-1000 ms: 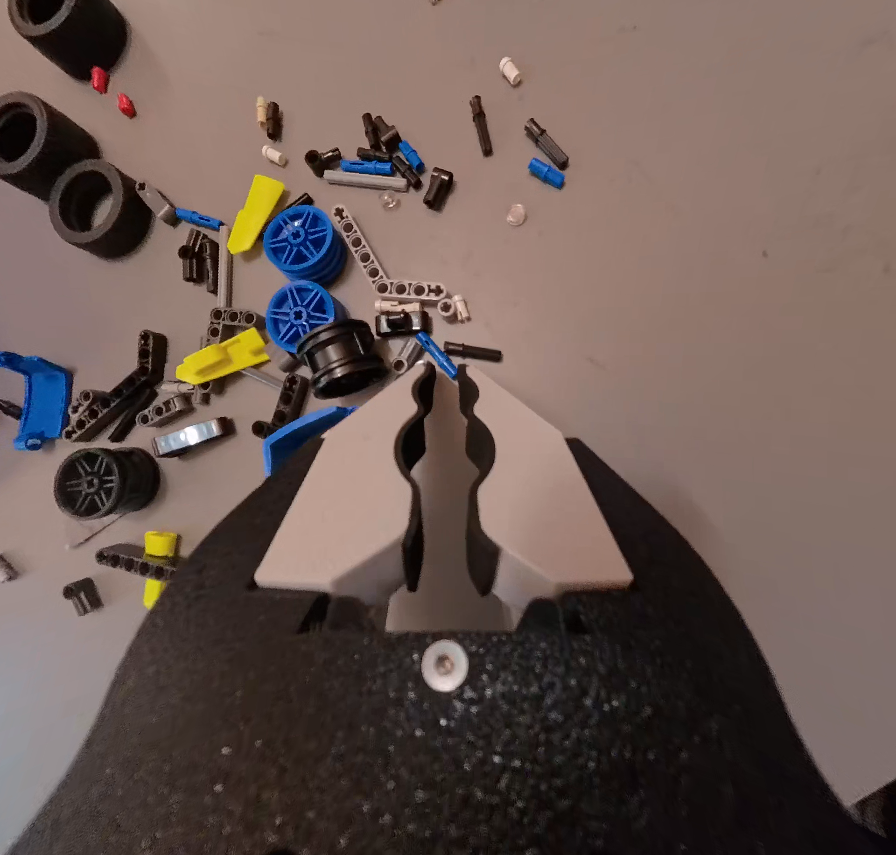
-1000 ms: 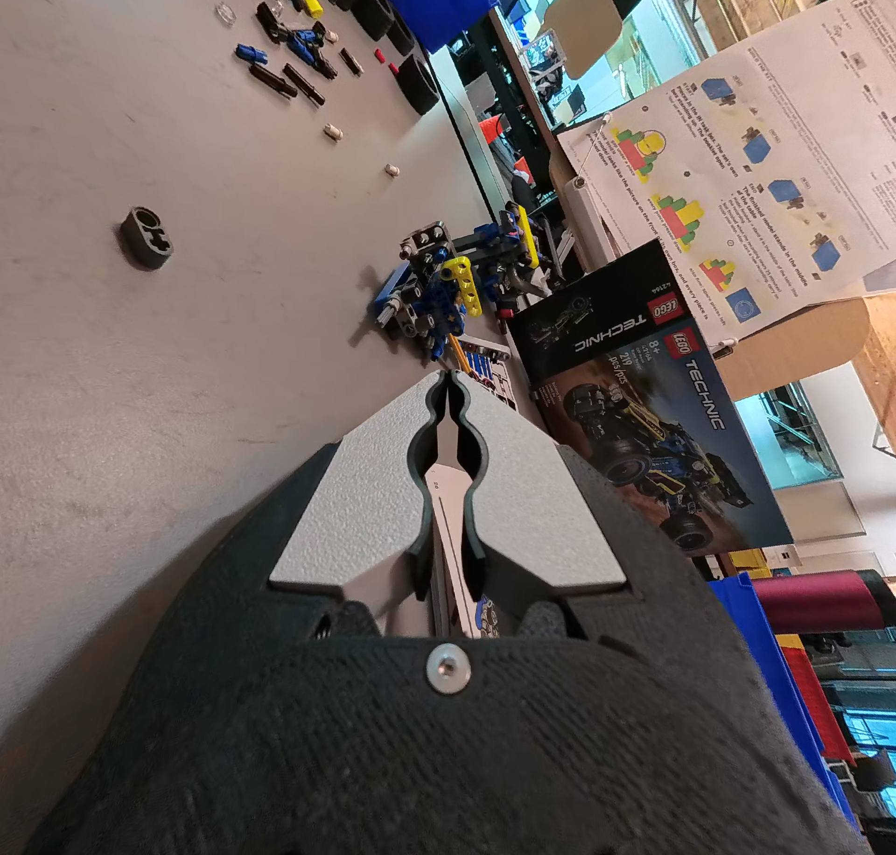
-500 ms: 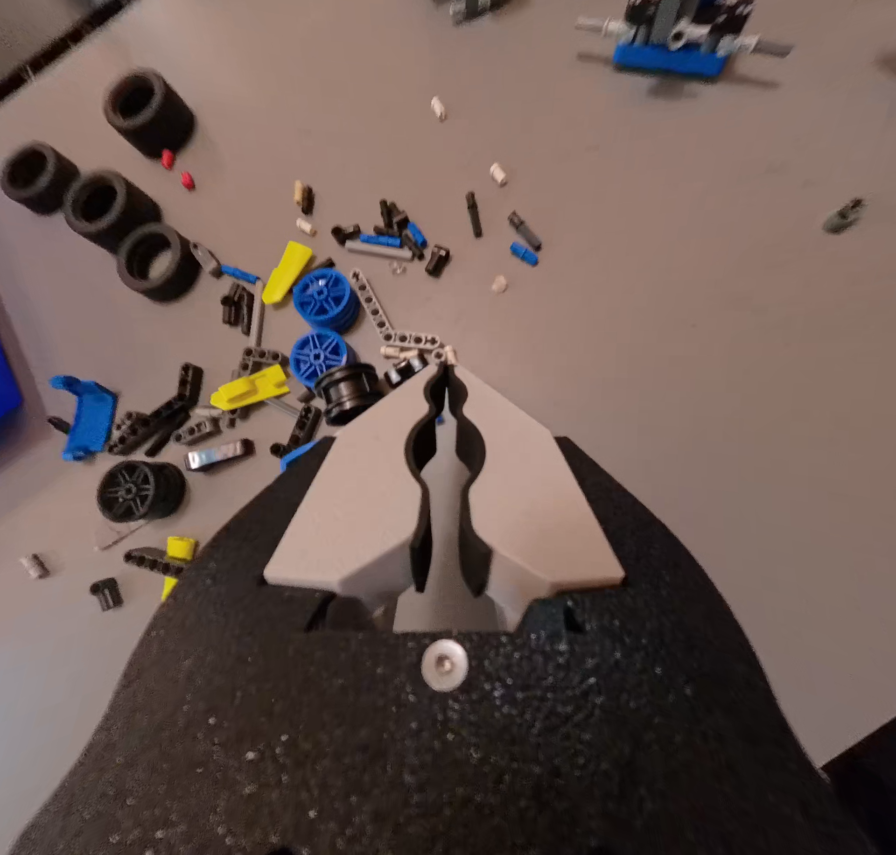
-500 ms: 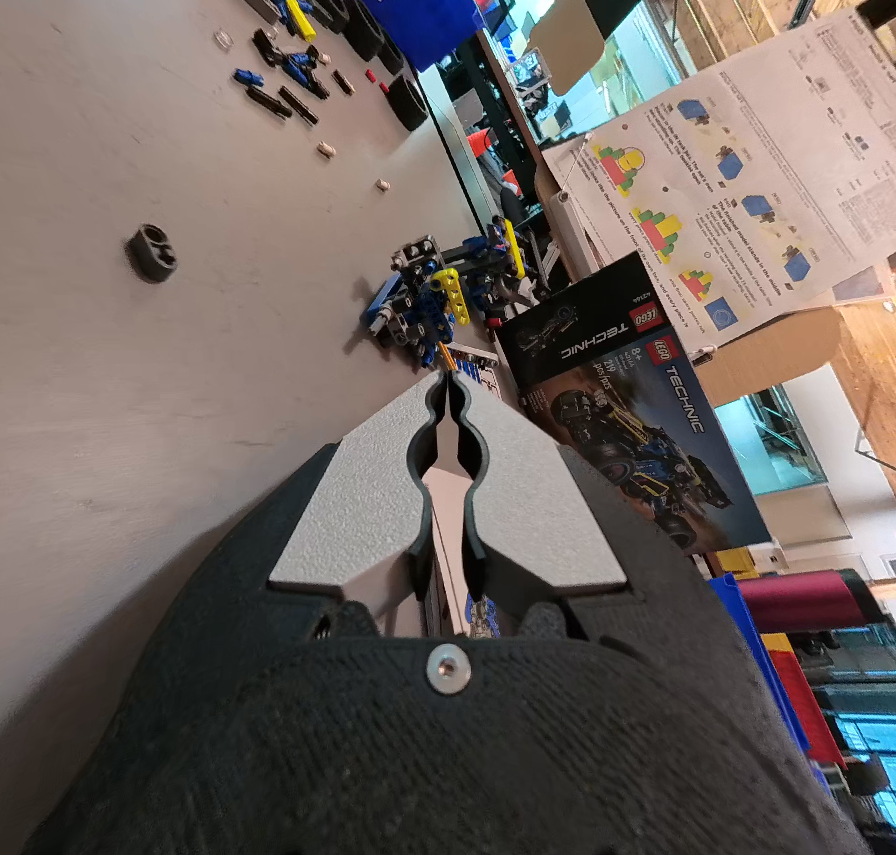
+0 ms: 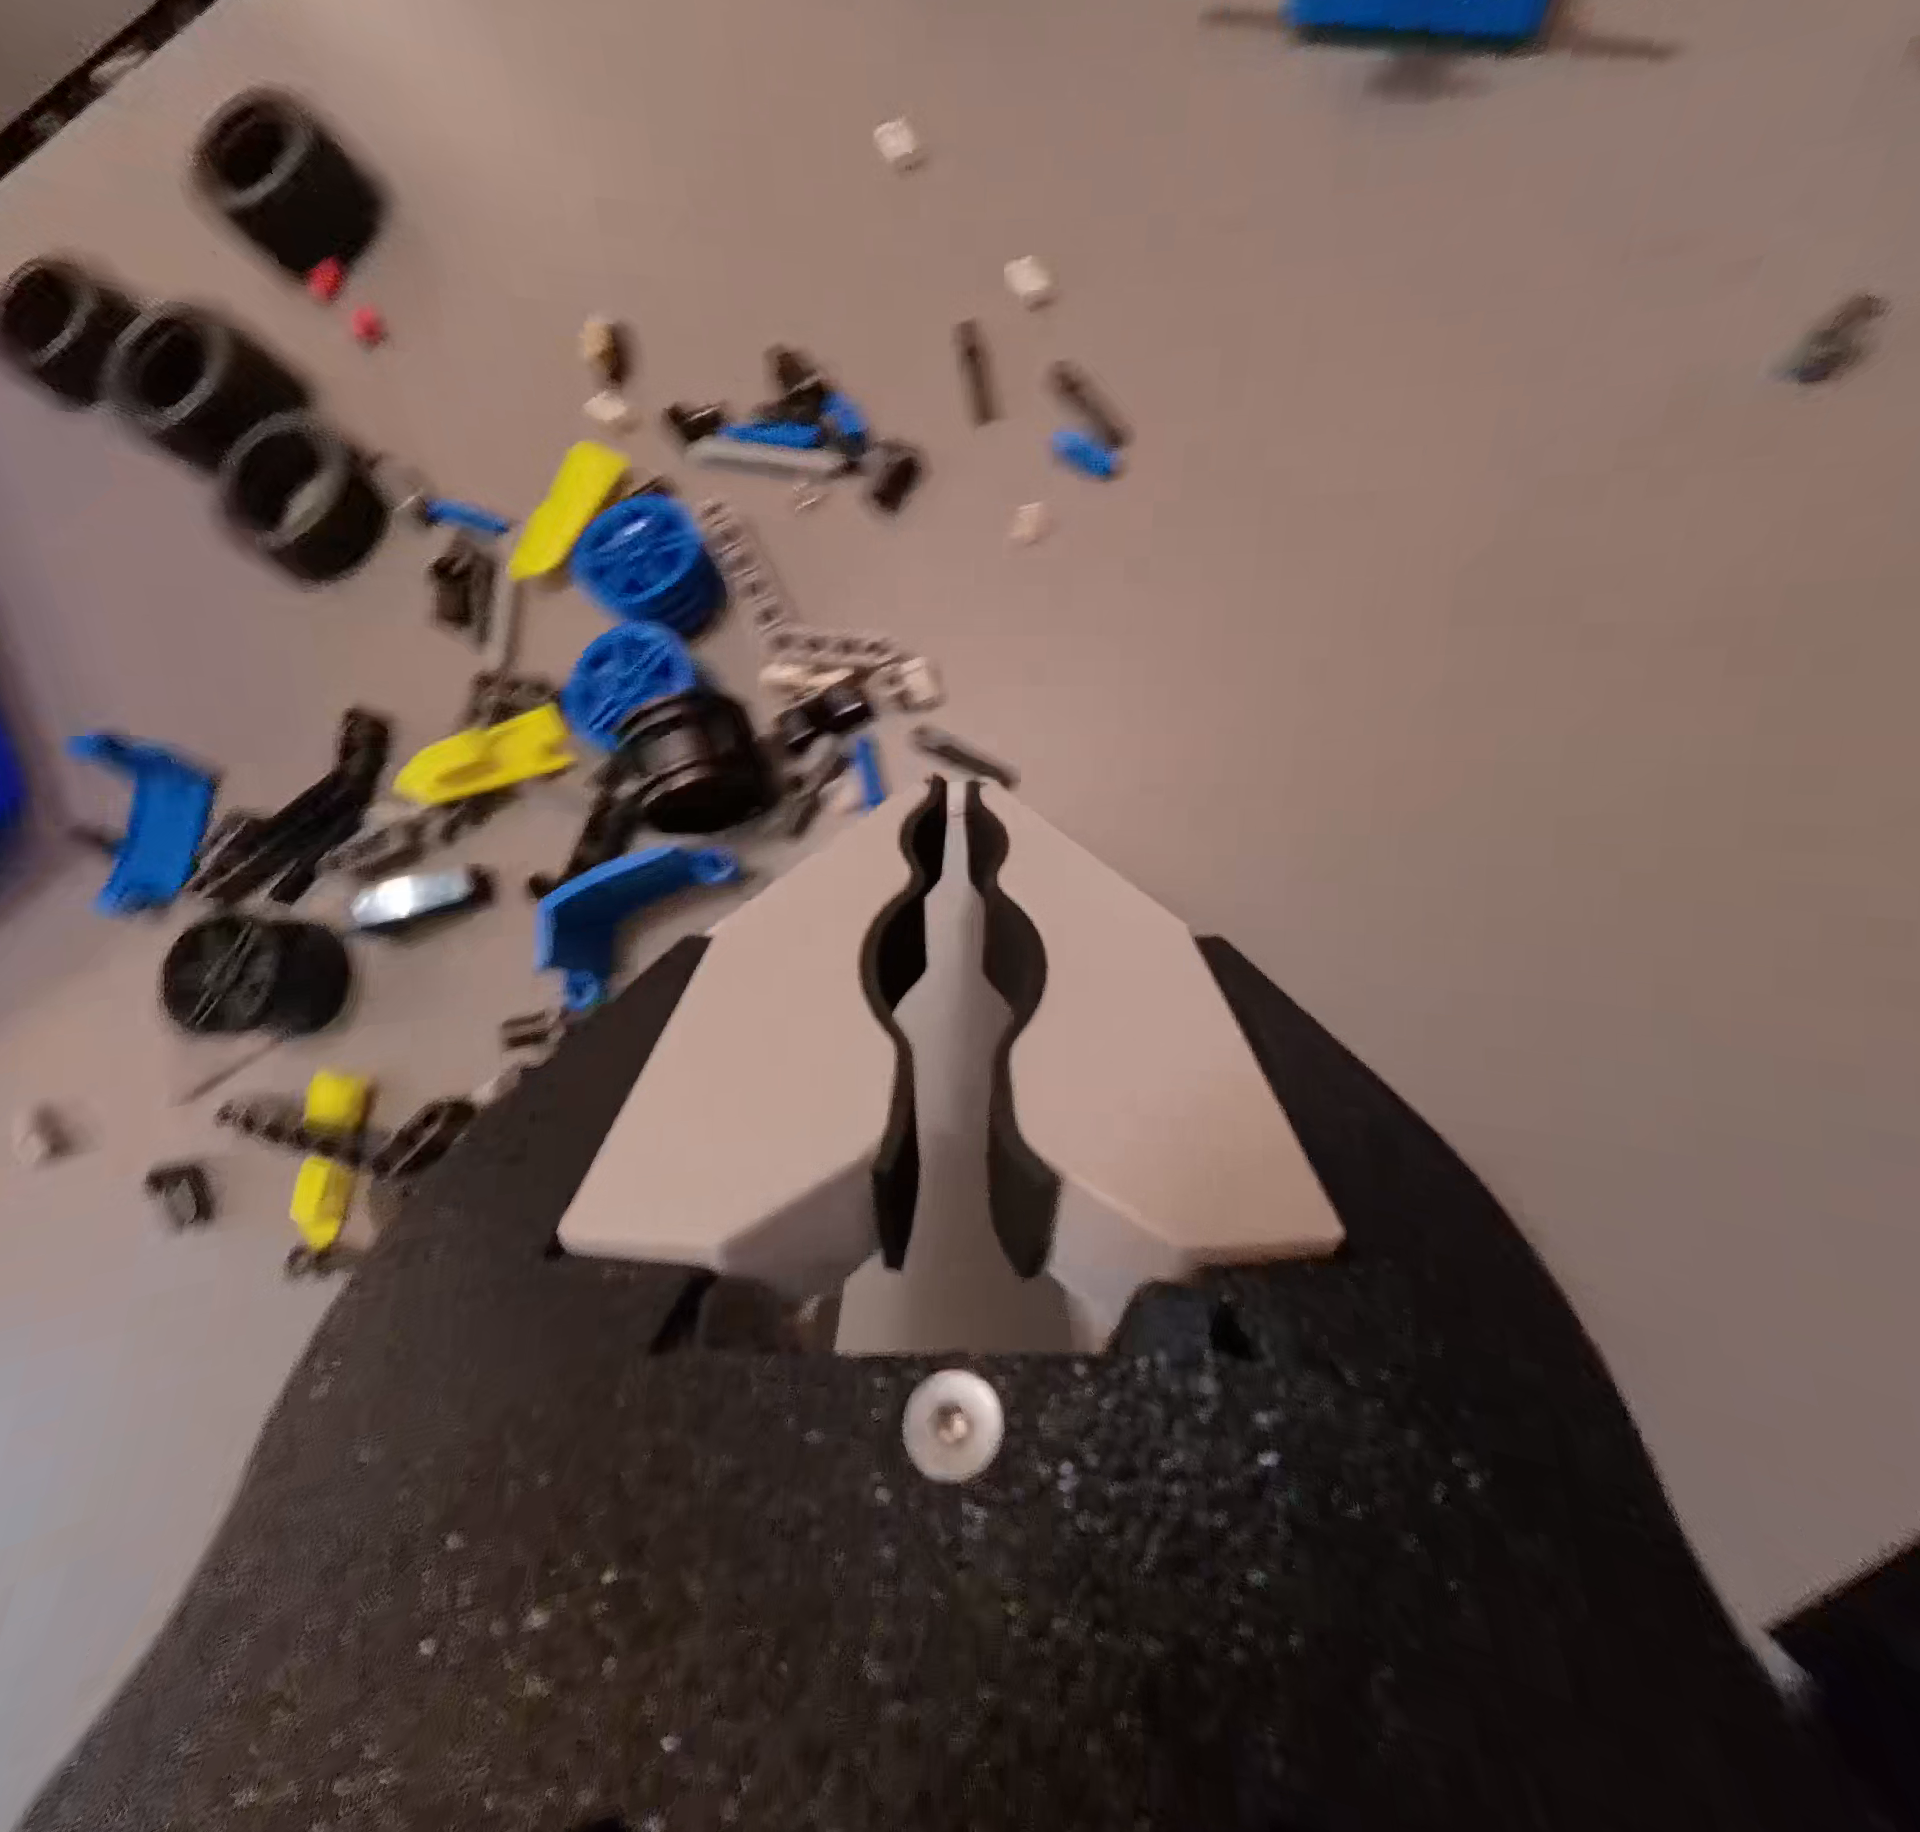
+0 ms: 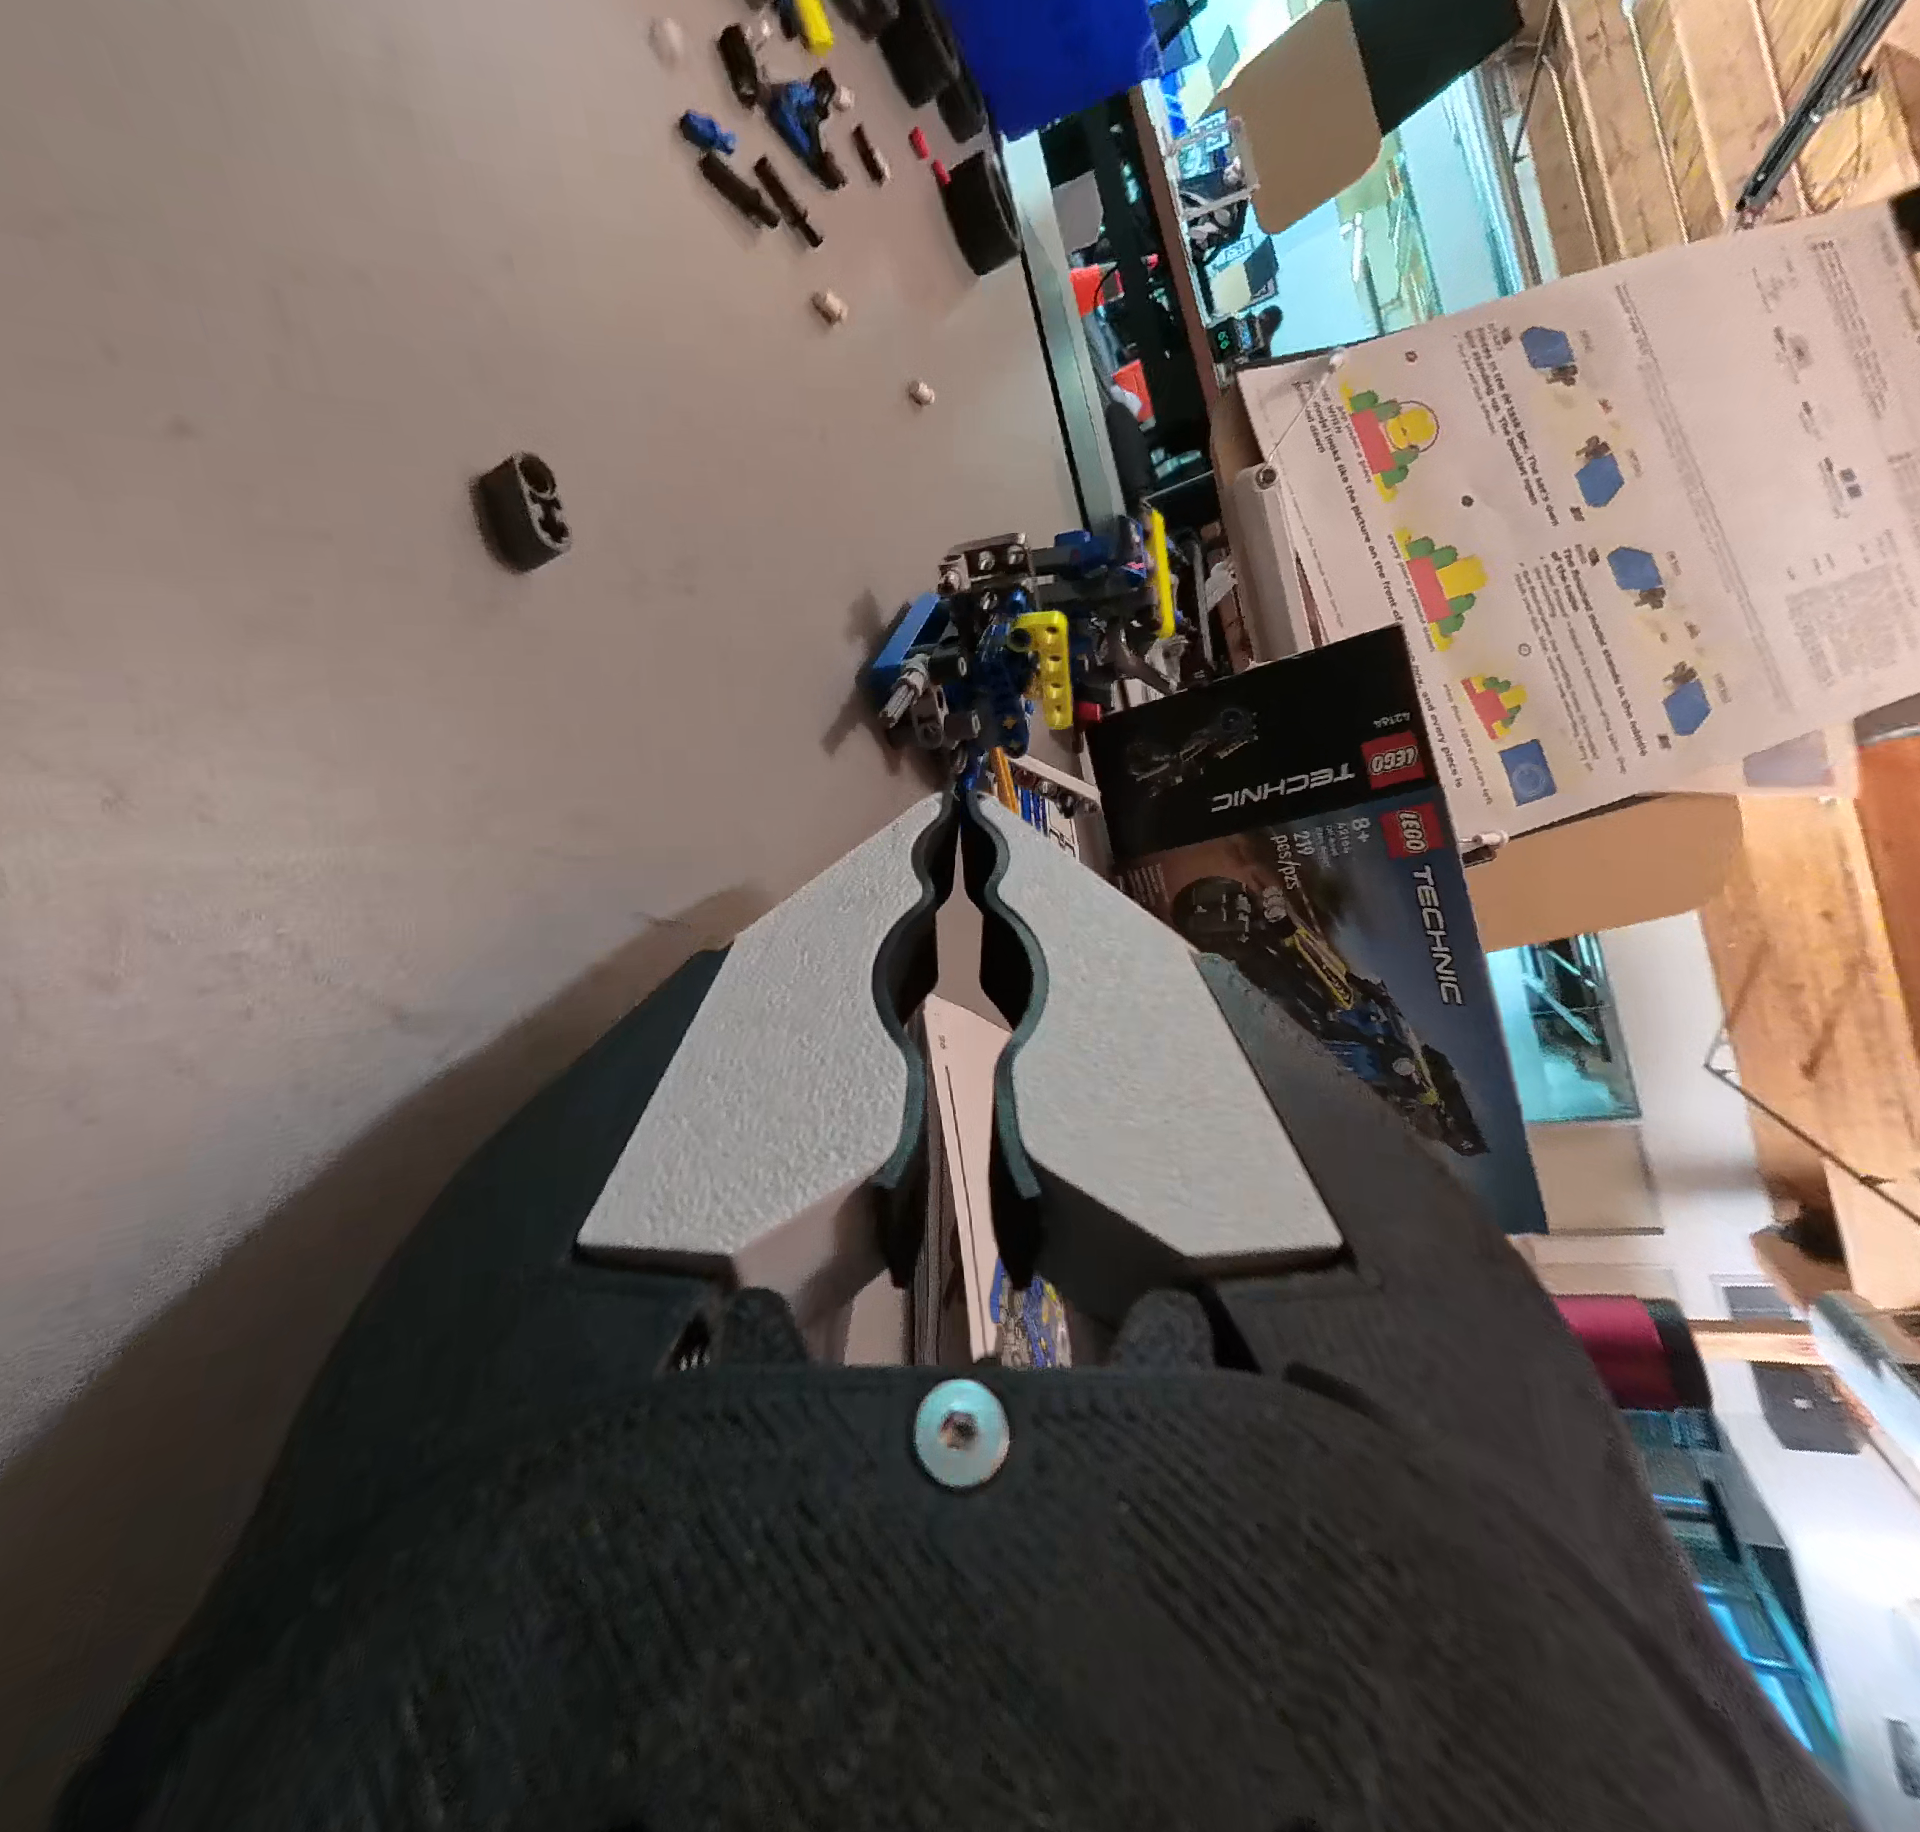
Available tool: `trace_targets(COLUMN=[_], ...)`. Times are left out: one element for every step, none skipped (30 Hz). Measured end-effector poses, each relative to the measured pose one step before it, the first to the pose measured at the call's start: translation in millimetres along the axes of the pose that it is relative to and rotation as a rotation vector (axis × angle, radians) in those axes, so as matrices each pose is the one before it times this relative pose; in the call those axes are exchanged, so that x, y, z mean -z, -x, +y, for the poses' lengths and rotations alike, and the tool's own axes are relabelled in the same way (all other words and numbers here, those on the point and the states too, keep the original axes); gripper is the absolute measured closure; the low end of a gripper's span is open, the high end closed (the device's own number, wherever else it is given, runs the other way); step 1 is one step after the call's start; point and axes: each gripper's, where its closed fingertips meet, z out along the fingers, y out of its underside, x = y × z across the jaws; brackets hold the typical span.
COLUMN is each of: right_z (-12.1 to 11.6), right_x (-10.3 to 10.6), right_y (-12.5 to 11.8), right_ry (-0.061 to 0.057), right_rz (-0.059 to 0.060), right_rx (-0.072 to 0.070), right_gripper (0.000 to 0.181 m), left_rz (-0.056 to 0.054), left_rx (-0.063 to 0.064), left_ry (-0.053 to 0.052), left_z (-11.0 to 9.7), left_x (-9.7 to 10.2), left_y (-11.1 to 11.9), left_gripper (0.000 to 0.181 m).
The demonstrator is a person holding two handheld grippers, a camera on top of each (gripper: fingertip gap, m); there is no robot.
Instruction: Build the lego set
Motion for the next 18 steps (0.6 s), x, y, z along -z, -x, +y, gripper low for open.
trace_targets(right_z=[-0.23, -0.86, -1.29, -1.12, -0.25, 0.84, 1.00, 0.61, 0.38, 0.28, -0.13, -0.87, -1.30, -1.59, -1.68, -1.85, -2.40, -2.98], right_x=[-1.33, -1.05, -0.67, -0.61, -0.46, -0.06, 0.42, 0.78, 0.67, 0.27, -0.01, 0.10, -0.01, -0.07, 0.06, 0.28, 0.55, 0.87], right_y=[1.43, 1.39, 0.32, 0.10, 0.31, 0.24, -0.52, -0.61, 0.07, 0.64, 0.03, -0.49, -0.11, 0.54, 1.14, 1.00, 0.32, -0.10], right_ry=[0.0006, -0.0033, -0.0070, -0.0086, -0.0045, 0.0017, 0.0033, 0.0017, 0.0009, 0.0011, -0.0002, -0.0023, -0.0034, -0.0056, -0.0069, -0.0077, -0.0104, -0.0129], right_rz=[-0.0032, -0.0075, -0.0020, -0.0010, -0.0031, -0.0018, 0.0035, 0.0051, 0.0009, -0.0032, 0.0004, 0.0026, 0.0007, -0.0033, -0.0061, -0.0066, -0.0038, -0.0029], right_rx=[0.0101, 0.0009, -0.0058, -0.0066, -0.0065, -0.0032, 0.0008, 0.0019, -0.0005, -0.0011, 0.0029, 0.0051, 0.0018, -0.0009, -0.0004, -0.0006, -0.0048, -0.0102], right_gripper=[0.181, 0.181, 0.181, 0.181, 0.181, 0.181, 0.181, 0.181, 0.181, 0.181, 0.181, 0.181, 0.181, 0.181, 0.181, 0.181, 0.181, 0.181], left_rz=[-0.0350, -0.0165, 0.0036, 0.0122, 0.0052, 0.0062, 0.0101, 0.0000, -0.0072, -0.0003, 0.0128, 0.0155, 0.0042, -0.0007, -0.0097, -0.0173, -0.0090, 0.0024], left_rx=[0.0351, 0.0298, 0.0230, 0.0167, 0.0118, 0.0047, 0.0013, 0.0060, 0.0098, 0.0076, 0.0044, 0.0018, -0.0047, -0.0153, -0.0178, -0.0169, -0.0177, -0.0196], left_ry=[0.0031, 0.0006, 0.0026, 0.0069, 0.0094, 0.0077, 0.0032, 0.0025, 0.0093, 0.0124, -0.0016, -0.0033, 0.0007, 0.0044, 0.0056, -0.0020, -0.0103, -0.0200], left_z=[4.36, 2.93, 2.26, 2.17, 2.10, 1.52, 0.60, 0.38, 1.44, 1.77, -0.14, -0.50, 0.08, 0.47, 0.65, -1.03, -3.36, -7.06], left_x=[-0.18, -1.44, -2.45, -2.73, -2.73, -2.35, -2.10, -2.04, -2.06, -2.01, -1.27, -0.74, -0.15, 0.62, 1.06, 1.96, 3.08, 4.06], left_y=[11.56, 7.99, 3.71, 0.79, 0.73, -0.21, -1.31, 0.12, 1.40, 0.41, -1.70, -2.54, -1.16, -0.70, 0.57, 1.16, -0.67, -3.41], left_gripper=[0.176, 0.173, 0.172, 0.172, 0.171, 0.171, 0.170, 0.171, 0.171, 0.173, 0.178, 0.179, 0.179, 0.180, 0.180, 0.180, 0.180, 0.180])
